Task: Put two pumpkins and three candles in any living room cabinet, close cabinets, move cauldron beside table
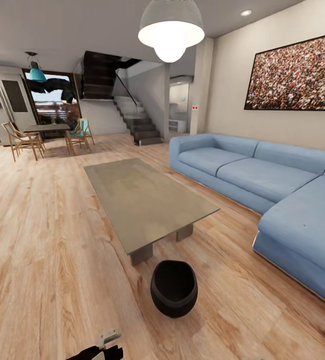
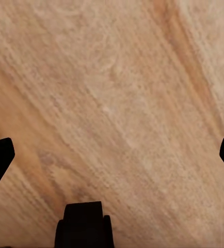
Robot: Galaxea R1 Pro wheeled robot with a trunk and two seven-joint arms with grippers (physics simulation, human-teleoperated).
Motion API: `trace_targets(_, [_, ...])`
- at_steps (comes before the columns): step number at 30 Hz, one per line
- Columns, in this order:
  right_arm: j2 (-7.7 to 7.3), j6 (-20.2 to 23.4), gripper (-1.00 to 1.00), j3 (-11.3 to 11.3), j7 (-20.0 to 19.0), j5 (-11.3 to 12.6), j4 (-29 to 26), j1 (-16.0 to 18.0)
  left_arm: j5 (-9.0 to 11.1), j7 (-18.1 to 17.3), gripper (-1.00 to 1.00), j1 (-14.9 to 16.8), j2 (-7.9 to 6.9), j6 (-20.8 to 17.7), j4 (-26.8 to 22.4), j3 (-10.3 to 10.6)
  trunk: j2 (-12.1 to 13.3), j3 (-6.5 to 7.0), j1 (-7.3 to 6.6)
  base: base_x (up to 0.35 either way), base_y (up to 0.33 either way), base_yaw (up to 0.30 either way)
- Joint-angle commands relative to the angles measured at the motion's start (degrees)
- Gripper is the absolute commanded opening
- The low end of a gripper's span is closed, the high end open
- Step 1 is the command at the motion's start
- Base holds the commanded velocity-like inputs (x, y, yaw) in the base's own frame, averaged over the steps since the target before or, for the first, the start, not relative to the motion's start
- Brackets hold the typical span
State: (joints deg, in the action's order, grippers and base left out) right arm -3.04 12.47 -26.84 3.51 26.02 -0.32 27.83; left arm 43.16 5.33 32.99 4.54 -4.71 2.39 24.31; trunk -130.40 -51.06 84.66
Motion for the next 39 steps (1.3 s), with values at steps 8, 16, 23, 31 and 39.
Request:
trace_targets(8, [-0.01,0.08,1.0,-0.49,0.18,0.52,-0.03,-0.06,0.43,0.12,1.0,0.06,0.03,-0.13,0.07,0.48,3.2,1.36,-1.77,0.0,0.0,0.0])
trace_targets(16, [0.21,0.01,1.0,-0.57,0.22,0.36,-0.03,-0.09,0.43,0.19,1.0,0.06,0.07,-0.13,0.07,0.48,6.41,2.8,-3.53,0.0,0.0,0.0])
trace_targets(23, [0.3,-0.28,1.0,-0.58,0.19,0.43,-0.03,-0.98,0.43,0.2,1.0,0.06,0.1,-0.13,0.07,0.48,9.22,4.05,-5.07,0.0,0.0,0.0])
trace_targets(31, [0.29,-0.34,1.0,-0.56,0.15,0.43,-0.03,-1.35,0.43,0.28,1.0,0.06,0.04,-0.16,0.07,0.48,12.42,5.49,-6.83,0.0,0.0,0.0])
trace_targets(39, [0.32,-0.4,1.0,-0.57,0.12,0.41,-0.03,-1.38,0.35,0.29,1.0,-0.01,0.08,-0.15,0.15,0.48,15.63,6.93,-8.58,0.0,0.0,0.0])
